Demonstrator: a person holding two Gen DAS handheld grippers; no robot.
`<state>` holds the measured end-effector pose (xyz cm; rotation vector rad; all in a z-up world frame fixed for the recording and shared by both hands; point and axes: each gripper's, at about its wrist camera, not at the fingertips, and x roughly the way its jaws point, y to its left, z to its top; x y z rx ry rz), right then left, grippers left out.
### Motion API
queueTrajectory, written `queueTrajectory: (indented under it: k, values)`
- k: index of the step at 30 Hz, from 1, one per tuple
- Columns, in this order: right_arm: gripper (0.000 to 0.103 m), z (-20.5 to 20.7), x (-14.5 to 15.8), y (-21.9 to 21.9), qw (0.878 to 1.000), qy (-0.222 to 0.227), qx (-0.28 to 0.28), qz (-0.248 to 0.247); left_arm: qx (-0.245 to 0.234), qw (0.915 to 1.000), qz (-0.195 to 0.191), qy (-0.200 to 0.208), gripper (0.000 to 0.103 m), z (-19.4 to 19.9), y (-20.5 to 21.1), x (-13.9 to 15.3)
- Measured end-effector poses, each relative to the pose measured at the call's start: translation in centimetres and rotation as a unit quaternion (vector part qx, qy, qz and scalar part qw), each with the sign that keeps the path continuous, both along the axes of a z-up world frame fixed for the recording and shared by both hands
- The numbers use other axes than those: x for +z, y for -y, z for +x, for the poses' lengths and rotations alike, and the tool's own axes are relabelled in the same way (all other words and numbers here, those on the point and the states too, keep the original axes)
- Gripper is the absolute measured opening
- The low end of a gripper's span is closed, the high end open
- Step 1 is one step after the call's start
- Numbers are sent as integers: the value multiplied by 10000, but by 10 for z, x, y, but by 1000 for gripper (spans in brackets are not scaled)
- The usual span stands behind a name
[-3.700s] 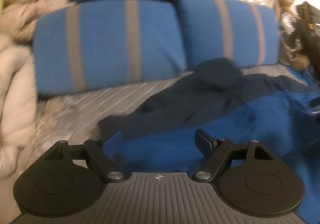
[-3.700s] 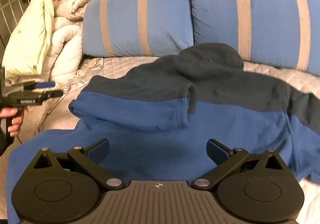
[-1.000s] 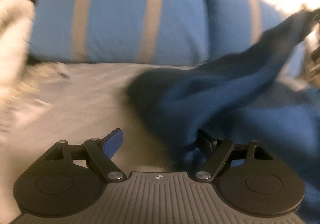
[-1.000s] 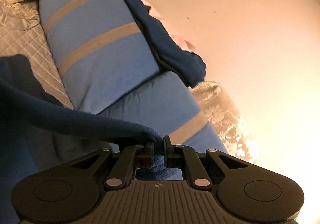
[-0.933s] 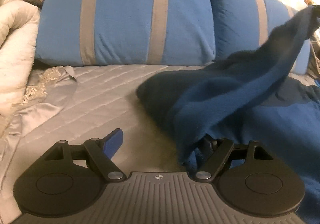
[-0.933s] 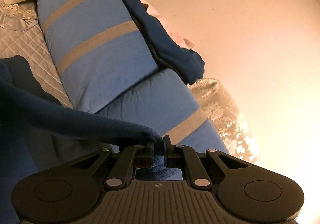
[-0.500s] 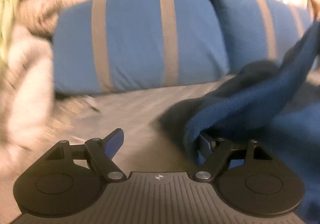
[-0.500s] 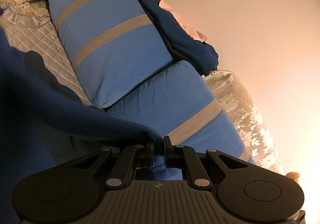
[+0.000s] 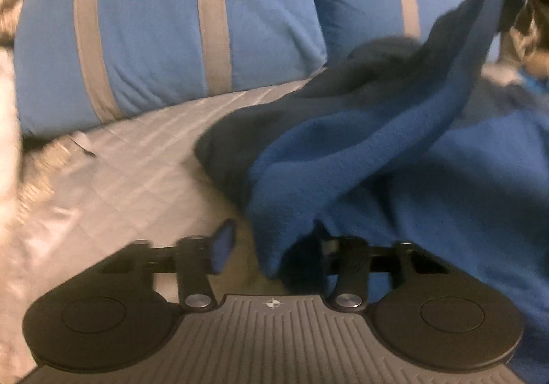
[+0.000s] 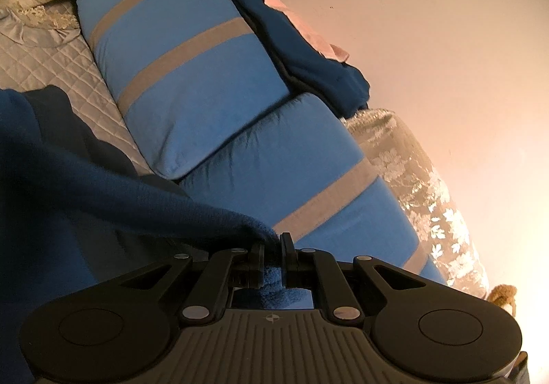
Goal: Fold clothes
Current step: 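Lift the jacket side and fold it over toward the left gripper, then pinch the folded jacket edge with the left gripper while the right gripper releases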
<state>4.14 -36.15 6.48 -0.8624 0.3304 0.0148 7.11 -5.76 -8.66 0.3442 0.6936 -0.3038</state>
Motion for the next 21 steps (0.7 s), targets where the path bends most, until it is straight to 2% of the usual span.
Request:
queueTrajectory:
  k: [6, 8, 11, 14, 17, 21]
  values:
    - [11, -22, -8, 18, 9994, 96, 56, -339, 141, 9995, 86, 252, 26, 1, -3, 12]
    - [11, -34, -15, 23, 9986, -19, 121, -518, 124, 9994, 197, 242, 18, 2, 3, 11]
    - [11, -52, -36, 30, 9950, -735, 282, -622, 197, 9992, 311, 156, 17, 6, 6, 5]
    - [11, -71, -58, 39, 9843, -1565, 556, -596, 259, 9992, 314, 0, 17, 6, 4, -3]
    - [10, -83, -71, 49, 9694, -2332, 743, -188, 212, 9989, 423, -56, 17, 2, 5, -8]
    - [10, -86, -74, 62, 9579, -2743, 745, 402, 115, 9979, 639, 3, 17, -3, 11, -12]
